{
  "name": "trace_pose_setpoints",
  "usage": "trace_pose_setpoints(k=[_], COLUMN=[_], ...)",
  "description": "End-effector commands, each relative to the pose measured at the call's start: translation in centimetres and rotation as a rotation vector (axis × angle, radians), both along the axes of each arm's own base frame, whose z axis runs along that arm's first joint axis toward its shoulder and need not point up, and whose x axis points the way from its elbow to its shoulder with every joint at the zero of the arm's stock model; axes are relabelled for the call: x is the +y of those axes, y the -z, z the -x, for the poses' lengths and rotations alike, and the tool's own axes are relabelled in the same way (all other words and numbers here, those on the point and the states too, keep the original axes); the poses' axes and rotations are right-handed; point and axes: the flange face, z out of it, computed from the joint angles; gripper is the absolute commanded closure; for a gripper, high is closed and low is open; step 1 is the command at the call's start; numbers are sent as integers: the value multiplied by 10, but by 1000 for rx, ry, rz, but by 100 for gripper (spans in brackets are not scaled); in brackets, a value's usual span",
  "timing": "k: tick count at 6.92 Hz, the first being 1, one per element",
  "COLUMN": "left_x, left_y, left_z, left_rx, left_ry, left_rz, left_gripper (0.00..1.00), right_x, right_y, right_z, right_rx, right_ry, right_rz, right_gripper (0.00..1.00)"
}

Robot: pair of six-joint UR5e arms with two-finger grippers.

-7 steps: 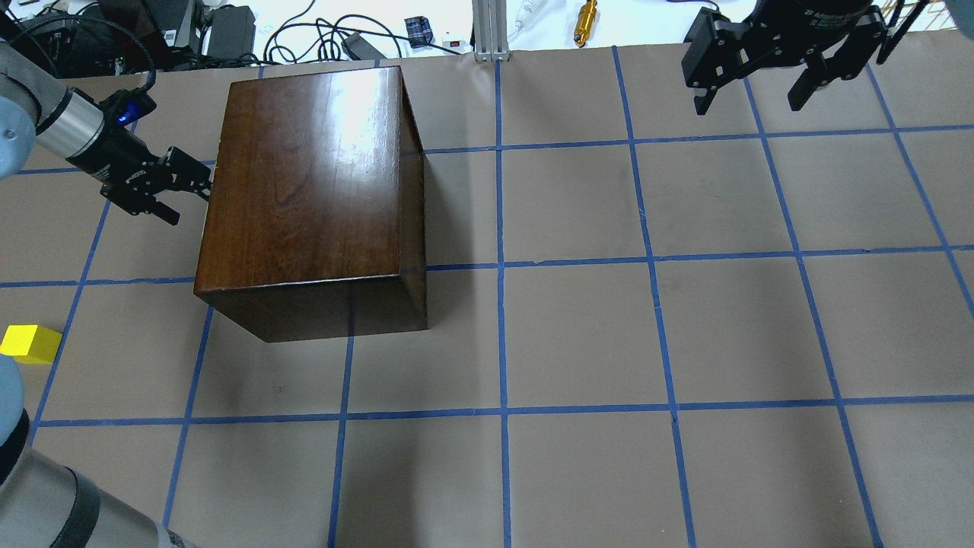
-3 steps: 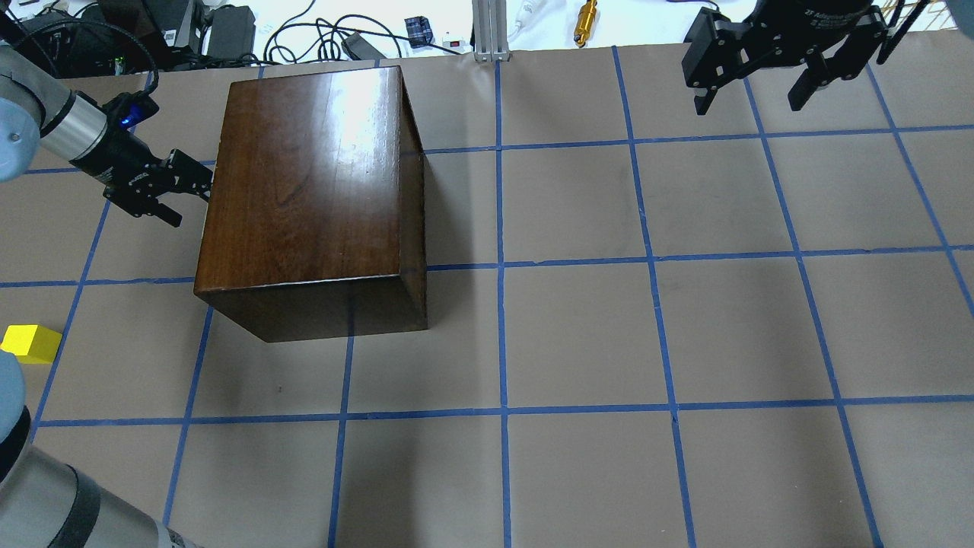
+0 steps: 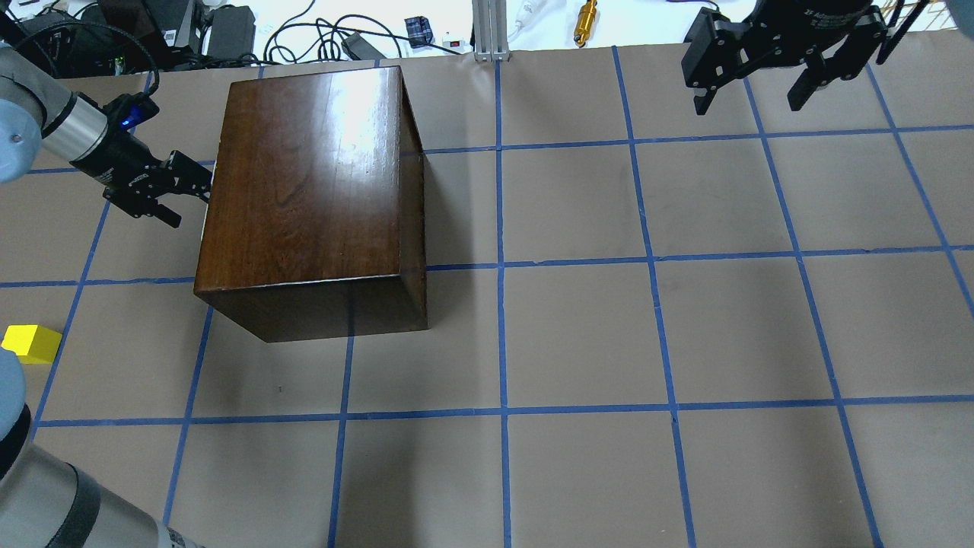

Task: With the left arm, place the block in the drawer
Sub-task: 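Close the left gripper on the white drawer handle, then pull the drawer outward from the cabinet with the left gripper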

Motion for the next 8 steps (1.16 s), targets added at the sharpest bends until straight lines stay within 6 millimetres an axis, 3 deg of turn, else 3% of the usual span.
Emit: trace_pose_setpoints(k=[1,5,8], left_x=[0,1,10], left_y=[0,-7,-6], left_z=[-4,-15,-47], left_rx=[-17,-57,-53], left_ry=[4,6,-39], left_rz=[20,25,25], left_gripper=[0,0,0], right_x=[0,0,0], right_y=[0,0,0], right_z=[0,1,0], right_rx=[0,1,0], right_ry=[0,2,0], right_rz=[1,-1,-1], right_gripper=[0,0,0])
